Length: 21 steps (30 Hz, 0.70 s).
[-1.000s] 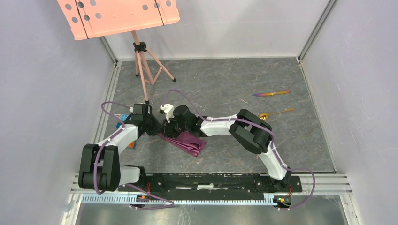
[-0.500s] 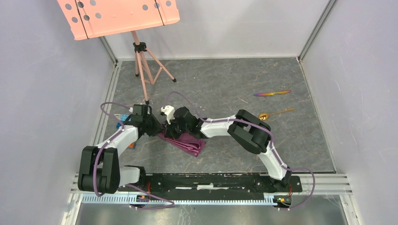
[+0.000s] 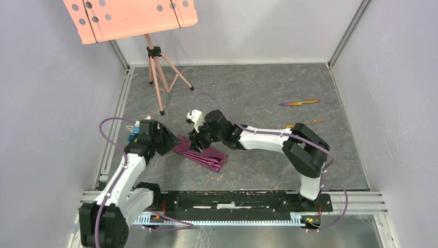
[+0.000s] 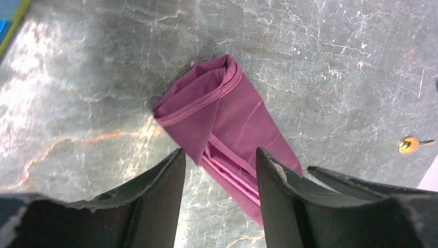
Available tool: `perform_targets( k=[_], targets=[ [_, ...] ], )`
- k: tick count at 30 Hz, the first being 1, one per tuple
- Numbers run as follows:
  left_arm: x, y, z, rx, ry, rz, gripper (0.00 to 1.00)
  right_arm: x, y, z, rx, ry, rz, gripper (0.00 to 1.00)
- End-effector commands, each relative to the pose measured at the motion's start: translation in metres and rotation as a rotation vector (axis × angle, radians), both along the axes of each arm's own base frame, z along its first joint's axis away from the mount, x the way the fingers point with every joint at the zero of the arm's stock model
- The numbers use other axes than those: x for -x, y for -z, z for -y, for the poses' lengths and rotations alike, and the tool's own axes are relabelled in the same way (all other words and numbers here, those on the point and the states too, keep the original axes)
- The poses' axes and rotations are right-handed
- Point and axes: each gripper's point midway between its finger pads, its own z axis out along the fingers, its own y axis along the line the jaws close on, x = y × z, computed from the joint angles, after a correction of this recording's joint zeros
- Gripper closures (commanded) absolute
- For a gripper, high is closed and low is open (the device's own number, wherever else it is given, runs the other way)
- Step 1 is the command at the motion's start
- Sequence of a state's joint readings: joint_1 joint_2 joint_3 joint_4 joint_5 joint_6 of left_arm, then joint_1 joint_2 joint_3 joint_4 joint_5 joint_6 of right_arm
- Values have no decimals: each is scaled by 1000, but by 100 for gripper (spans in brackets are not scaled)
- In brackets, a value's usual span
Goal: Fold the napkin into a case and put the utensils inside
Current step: Smooth out the smaller rectangle-folded napkin at the center of the board.
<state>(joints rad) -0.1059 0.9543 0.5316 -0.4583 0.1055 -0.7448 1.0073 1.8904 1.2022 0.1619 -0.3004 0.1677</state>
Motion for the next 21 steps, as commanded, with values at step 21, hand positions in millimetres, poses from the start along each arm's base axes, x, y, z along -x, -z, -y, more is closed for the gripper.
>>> perform_targets(
  k=[21],
  targets=[
    [41, 4, 50, 175, -36, -152, 31, 46, 20, 73, 186, -88, 270, 27]
  ],
)
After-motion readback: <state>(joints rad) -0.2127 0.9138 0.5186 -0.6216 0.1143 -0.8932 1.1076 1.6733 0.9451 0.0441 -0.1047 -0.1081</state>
